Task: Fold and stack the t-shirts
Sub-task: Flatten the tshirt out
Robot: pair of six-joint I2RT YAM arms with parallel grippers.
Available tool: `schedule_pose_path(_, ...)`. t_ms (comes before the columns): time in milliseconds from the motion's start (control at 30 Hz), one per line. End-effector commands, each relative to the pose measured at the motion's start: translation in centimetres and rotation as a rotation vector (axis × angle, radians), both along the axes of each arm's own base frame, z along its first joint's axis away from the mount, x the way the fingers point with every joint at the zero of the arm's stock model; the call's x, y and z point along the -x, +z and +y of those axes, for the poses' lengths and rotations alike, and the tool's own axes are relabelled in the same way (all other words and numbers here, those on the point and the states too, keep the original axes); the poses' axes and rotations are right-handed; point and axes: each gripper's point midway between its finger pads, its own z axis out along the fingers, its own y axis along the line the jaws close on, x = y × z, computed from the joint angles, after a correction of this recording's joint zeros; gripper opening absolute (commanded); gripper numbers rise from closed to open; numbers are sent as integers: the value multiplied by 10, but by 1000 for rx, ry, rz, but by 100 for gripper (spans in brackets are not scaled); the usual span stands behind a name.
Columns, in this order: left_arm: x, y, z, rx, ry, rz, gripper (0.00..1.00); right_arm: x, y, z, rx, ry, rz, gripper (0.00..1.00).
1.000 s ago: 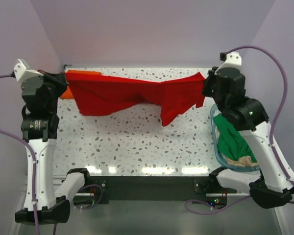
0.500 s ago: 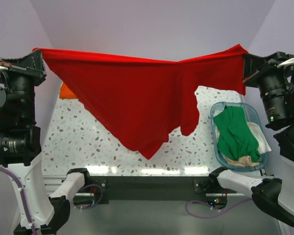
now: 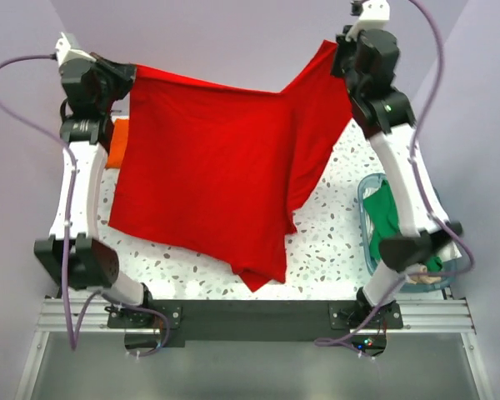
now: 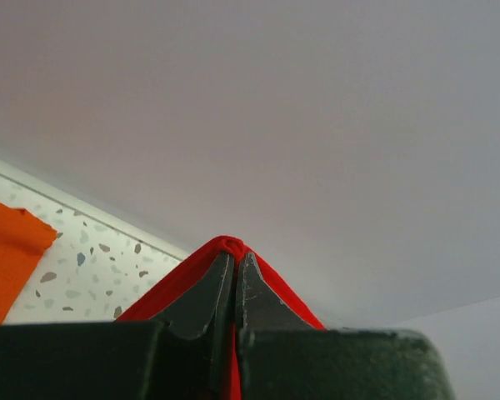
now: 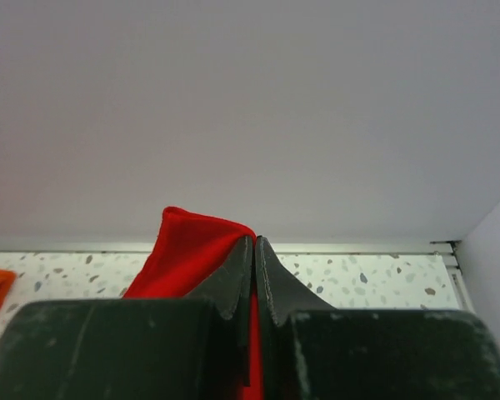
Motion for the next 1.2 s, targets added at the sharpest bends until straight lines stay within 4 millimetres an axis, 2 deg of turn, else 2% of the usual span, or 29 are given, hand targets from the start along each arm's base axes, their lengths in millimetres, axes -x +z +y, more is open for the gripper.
schedule_pose_path(0,-33,61,-19,19,-107,-212,0,-44,36,-5,-63,27,-133,0)
schedule_pose_path(33,-42,65,-22,15,-130,-222,0,-39,64,-4,-87,46,-202,0)
schedule_pose_path(100,-64,84,-25,7,-157,-268,0,-43,84,-6,-123,49,-269,0)
schedule_pose_path(167,-73,111,-24,-13,-168,-322,0,-30,121,-10,-162,52,-395,0)
schedule_pose_path(233,-72,131,-22,-27,-168,-374,0,-7,151,-20,-185,39,-488,0)
schedule_pose_path(333,-48,168,-8,-48,-147,-482,0,34,189,-39,-211,1,-620,0)
schedule_pose_path(400,-51,150,10,-55,-109,-432,0,50,198,-43,-210,2,-648,0)
schedule_pose_path(433,-46,153,15,-63,-100,-457,0,46,189,-41,-205,6,-616,0)
schedule_pose_path(467,-44,135,23,-59,-85,-414,0,62,191,-44,-210,18,-614,0)
schedule_pose_path(500,-44,123,26,-55,-81,-392,0,63,183,-42,-211,26,-589,0)
schedule_pose_path(533,-30,128,24,-62,-88,-409,0,46,146,-37,-197,28,-495,0)
schedule_pose_path(567,-39,88,26,-46,-88,-325,0,63,143,-40,-217,40,-491,0)
schedule_pose_path(600,-38,72,27,-48,-81,-293,0,47,94,-32,-198,53,-375,0)
schedule_pose_path(633,-23,74,24,-51,-81,-309,0,47,70,-29,-219,64,-314,0)
schedule_pose_path(667,-27,22,26,-26,-76,-209,0,48,46,-27,-226,71,-258,0)
schedule_pose_path(700,-23,2,26,-13,-68,-173,0,57,1,-25,-231,83,-165,0)
schedule_pose_path(733,-9,-2,24,-13,-62,-172,0,61,-26,-23,-246,92,-103,0)
schedule_pose_path(767,-7,-57,24,14,-58,-64,0,70,-55,-19,-280,106,-33,0)
schedule_pose_path(800,-1,-80,26,32,-39,-19,0,82,-109,-19,-288,107,70,0)
schedule_pose_path(833,13,-92,24,41,-35,0,0,94,-138,-11,-331,144,140,0)
schedule_pose_path(867,23,-146,23,66,-28,106,0,102,-167,-6,-347,164,200,3)
schedule_pose_path(900,31,-169,24,85,-8,150,0,116,-222,-5,-358,164,311,7)
schedule_pose_path(933,48,-209,21,101,-3,224,0,127,-249,4,-405,195,386,19)
schedule_pose_path(967,55,-227,19,107,0,256,0,136,-273,11,-425,226,443,27)
schedule_pose_path(1000,63,-245,20,122,14,292,0,152,-319,16,-435,237,553,32)
schedule_pose_path(1033,71,-258,20,132,29,319,0,161,-336,19,-464,242,603,42)
schedule_pose_path(1067,83,-286,19,141,36,377,0,172,-352,26,-478,278,654,47)
schedule_pose_path(1100,88,-295,21,141,52,401,0,184,-375,24,-486,266,712,51)
schedule_pose_path(1167,103,-315,21,154,72,465,0,200,-385,25,-527,265,742,64)
